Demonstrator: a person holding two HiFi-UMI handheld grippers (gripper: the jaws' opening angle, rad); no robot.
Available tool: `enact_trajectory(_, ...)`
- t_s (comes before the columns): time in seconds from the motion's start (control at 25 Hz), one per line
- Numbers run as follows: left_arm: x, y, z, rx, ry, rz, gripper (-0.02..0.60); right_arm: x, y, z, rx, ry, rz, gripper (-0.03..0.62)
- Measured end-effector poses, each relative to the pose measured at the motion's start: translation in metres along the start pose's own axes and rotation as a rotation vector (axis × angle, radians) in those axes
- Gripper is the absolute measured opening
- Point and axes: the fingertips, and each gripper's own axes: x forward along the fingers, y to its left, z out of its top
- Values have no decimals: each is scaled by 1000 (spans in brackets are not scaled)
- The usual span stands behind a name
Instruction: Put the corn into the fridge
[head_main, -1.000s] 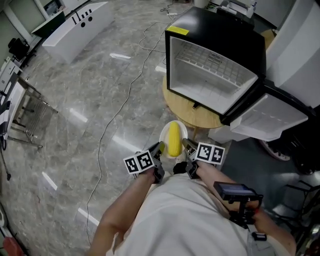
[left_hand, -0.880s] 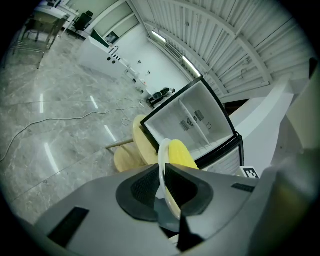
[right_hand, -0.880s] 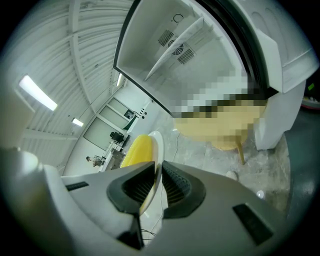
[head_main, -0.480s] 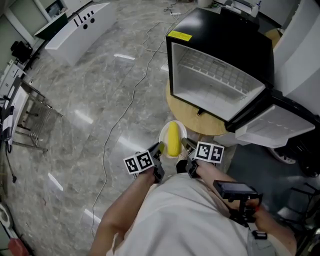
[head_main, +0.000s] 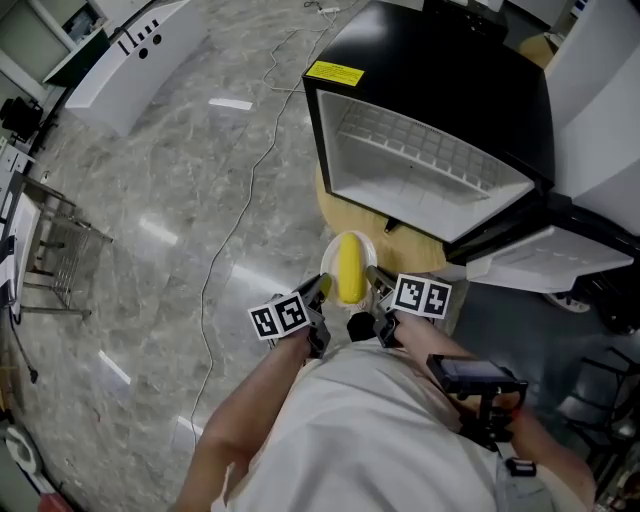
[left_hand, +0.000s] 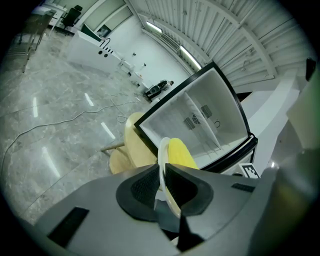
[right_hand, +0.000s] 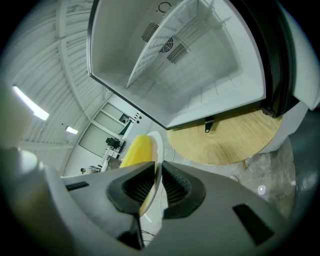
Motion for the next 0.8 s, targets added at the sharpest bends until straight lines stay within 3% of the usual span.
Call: enact_trajectory(0.8,92,12,30,21,82,24,43,39,-54,66,-24,-14,-90,48)
